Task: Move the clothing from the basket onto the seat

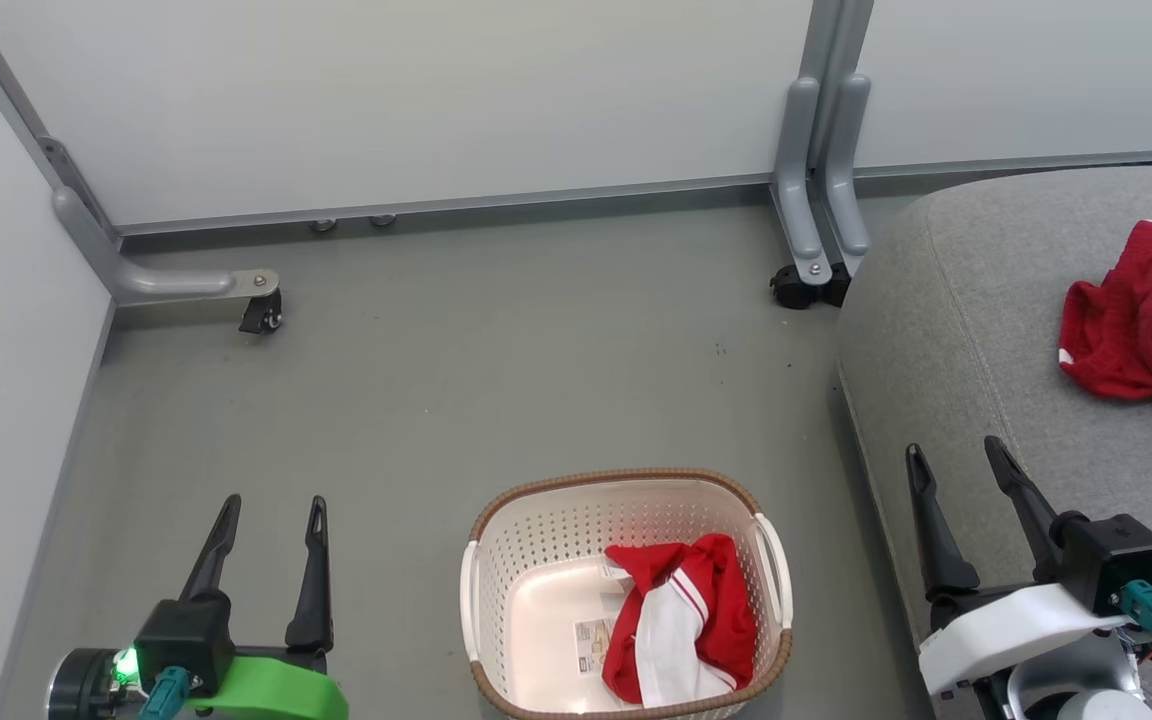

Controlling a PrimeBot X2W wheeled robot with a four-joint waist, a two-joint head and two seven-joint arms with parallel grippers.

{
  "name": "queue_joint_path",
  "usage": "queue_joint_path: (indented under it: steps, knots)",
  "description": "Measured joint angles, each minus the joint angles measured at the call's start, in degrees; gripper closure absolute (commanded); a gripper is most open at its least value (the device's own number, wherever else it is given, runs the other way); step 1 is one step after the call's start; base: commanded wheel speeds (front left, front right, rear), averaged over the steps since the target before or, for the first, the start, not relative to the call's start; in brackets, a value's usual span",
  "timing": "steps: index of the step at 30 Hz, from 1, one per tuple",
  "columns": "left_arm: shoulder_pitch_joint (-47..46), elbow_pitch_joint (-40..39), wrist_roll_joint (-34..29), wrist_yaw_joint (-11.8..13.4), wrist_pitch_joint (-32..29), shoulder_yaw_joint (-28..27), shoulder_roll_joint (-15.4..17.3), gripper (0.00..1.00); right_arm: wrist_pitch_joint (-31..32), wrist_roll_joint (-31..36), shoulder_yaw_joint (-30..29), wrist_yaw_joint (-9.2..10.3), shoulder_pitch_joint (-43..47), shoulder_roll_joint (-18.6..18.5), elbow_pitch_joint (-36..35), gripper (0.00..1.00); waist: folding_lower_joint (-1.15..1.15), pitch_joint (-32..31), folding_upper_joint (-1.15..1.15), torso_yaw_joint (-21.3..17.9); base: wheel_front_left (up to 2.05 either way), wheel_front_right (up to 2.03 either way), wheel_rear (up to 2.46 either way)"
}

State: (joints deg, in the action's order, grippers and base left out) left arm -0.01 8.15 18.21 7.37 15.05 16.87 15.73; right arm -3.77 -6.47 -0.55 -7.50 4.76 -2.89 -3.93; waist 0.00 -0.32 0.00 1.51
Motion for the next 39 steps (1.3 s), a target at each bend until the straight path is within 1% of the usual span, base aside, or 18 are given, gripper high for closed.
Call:
queue_joint_path:
  steps: [29, 35, 39]
  knots:
    - [0.21, 1.83, -1.8, -1.8, 0.0, -2.03, -1.83, 0.0, 0.62, -0.87, 0.86, 0.0, 0.41, 0.01, -0.88, 0.0, 0.0, 0.75, 0.0, -0.08, 0.0, 0.0, 0.0]
    - [-2.94, 3.19, -3.74, -2.87, 0.01, -0.37, -2.79, 0.0, 0.59, -0.85, 1.62, 0.0, -2.51, 0.0, -2.35, 0.0, 0.0, 3.43, 0.0, -0.52, 0.0, 0.0, 0.0]
    - [-6.4, 4.98, -4.76, -4.2, 0.1, 1.88, -4.52, 0.0, 0.35, -0.53, 2.19, 0.0, -5.31, 0.01, -3.68, 0.0, 0.0, 6.07, 0.0, -1.16, 0.0, 0.0, 0.0]
